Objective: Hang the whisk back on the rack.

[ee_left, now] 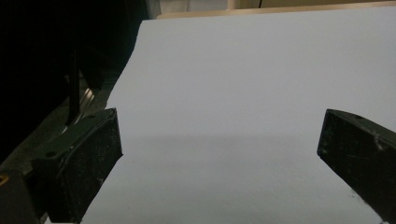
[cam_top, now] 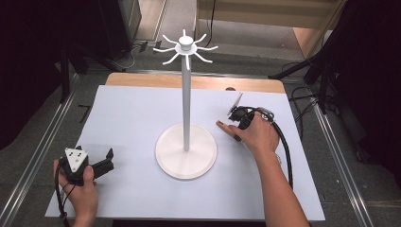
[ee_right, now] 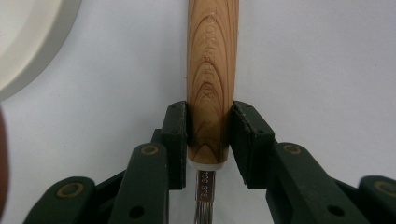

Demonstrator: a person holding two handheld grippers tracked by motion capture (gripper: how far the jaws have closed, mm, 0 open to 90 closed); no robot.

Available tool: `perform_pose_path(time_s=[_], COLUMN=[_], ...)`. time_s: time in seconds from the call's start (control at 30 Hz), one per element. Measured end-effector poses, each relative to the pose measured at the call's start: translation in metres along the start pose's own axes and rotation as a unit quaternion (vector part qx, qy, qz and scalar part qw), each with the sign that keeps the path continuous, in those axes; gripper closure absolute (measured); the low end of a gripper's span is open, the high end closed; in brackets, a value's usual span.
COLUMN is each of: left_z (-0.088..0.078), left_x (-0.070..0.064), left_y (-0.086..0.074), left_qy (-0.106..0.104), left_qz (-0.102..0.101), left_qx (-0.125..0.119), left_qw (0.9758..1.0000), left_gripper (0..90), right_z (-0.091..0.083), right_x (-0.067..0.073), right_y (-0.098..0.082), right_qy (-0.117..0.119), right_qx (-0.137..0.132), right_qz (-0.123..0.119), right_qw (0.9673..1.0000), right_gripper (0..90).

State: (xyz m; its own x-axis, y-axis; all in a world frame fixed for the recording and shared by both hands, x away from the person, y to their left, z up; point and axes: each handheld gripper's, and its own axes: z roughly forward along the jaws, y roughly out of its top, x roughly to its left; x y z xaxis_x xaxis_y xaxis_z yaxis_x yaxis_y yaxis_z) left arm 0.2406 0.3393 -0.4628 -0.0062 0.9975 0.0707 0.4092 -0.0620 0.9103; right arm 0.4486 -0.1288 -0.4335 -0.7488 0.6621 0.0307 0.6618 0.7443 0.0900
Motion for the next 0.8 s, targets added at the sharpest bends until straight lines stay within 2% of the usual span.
perform_pose_path(time_s=[0.17,0.37,0.47,0.63,0.8], left_z=[0.0004,0.0005,0.0007,0.0010,0.0014], left_x=[-0.0006,-0.0009,-0.0010,-0.0010,-0.0017], left_y=[0.0002,0.0002,0.0002,0.0003,0.0004], left_qy=[0.001,0.002,0.002,0.002,0.004], left_qz=[0.004,0.005,0.006,0.006,0.007], left_qx=[0.004,0.005,0.005,0.005,0.009], left_qw=[1.0000,1.0000,1.0000,1.0000,0.9999], left_gripper=[0.3,0.5,0.5,0.5,0.5], right_z=[0.0013,0.0053,0.0083,0.0087,0.0086], right_x=[0.0006,0.0030,0.0021,0.0005,0.0009], right_y=[0.0036,0.0052,0.0058,0.0083,0.0088], right_qy=[-0.002,-0.011,-0.007,-0.003,-0.003], right_qx=[0.011,0.016,0.020,0.029,0.031], right_qz=[0.002,-0.007,-0.004,-0.015,-0.008], right_qw=[0.9999,0.9998,0.9998,0.9995,0.9995], right_gripper=[70.1,70.0,69.9,69.7,70.1])
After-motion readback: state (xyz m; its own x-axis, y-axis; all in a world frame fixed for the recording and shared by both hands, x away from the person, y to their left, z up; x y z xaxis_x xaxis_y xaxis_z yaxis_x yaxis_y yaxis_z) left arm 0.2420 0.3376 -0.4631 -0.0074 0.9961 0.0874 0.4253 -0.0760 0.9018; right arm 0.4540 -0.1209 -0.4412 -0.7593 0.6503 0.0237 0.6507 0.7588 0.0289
